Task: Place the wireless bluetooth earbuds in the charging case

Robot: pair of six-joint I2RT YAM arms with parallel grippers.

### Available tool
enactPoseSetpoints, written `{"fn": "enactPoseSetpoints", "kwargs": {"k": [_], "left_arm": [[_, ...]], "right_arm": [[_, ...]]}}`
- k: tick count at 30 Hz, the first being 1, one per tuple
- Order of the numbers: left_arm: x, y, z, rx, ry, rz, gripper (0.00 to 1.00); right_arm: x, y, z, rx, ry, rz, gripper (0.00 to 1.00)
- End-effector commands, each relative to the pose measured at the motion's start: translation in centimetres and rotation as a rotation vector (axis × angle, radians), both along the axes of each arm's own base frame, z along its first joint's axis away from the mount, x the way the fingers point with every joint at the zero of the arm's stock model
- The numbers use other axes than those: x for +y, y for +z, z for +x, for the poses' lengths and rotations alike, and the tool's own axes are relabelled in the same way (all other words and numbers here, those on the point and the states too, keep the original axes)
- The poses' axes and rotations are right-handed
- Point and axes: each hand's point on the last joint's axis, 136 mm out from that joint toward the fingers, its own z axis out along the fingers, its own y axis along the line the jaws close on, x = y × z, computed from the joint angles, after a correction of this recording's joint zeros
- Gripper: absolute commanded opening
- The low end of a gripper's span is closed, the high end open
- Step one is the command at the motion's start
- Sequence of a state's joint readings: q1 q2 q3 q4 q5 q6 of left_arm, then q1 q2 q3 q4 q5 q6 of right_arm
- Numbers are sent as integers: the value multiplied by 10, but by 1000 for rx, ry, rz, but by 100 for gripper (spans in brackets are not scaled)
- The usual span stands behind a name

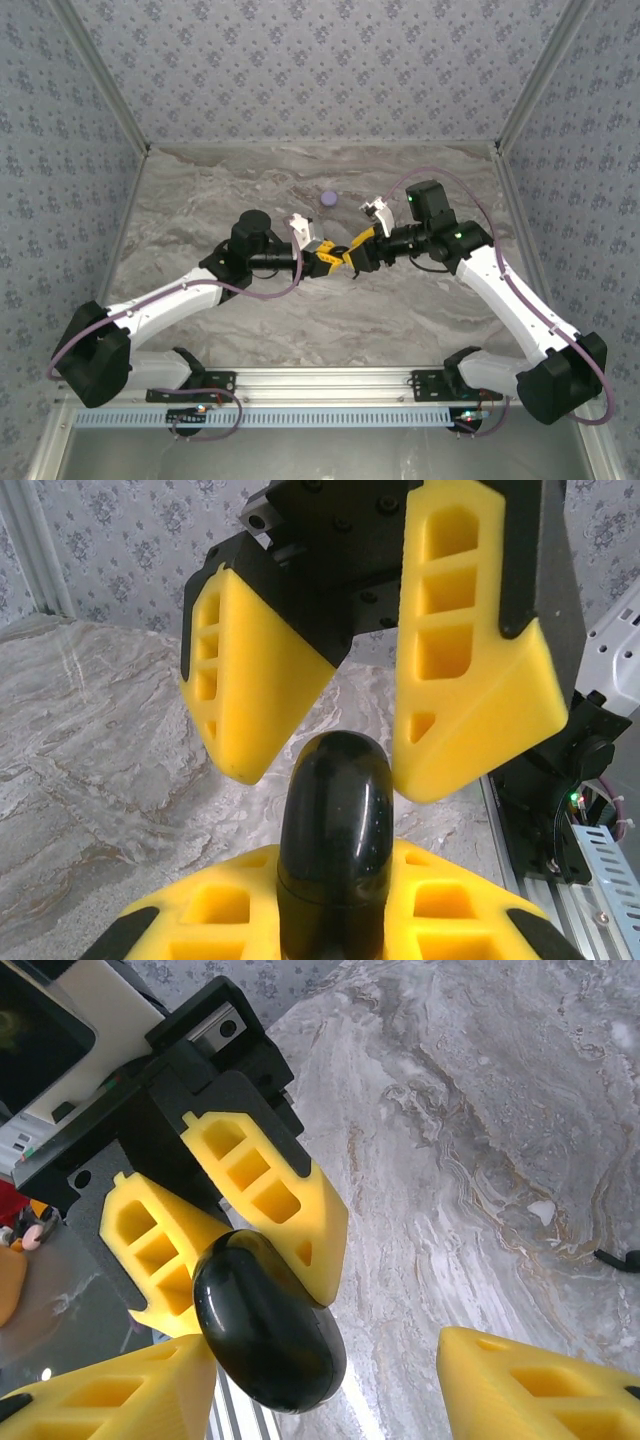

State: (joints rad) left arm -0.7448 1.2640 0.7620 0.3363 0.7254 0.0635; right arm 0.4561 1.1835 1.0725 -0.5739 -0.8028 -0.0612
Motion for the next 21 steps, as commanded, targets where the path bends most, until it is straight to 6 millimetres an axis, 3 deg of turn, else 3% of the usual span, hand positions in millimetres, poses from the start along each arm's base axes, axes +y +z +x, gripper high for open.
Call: {"fn": "enactPoseSetpoints", "kwargs": {"k": [1, 9, 21], "left_arm": [[-2, 15, -14, -47, -63, -35, 12], [-1, 17, -21, -57, -89, -36, 12], [-1, 20, -25, -68, -98, -42, 12]], "right_arm": [[-2, 4, 8, -32, -30, -35, 62], [-10, 6, 27, -47, -134, -50, 61], [-10, -4, 31, -15, -143, -67, 61]]}}
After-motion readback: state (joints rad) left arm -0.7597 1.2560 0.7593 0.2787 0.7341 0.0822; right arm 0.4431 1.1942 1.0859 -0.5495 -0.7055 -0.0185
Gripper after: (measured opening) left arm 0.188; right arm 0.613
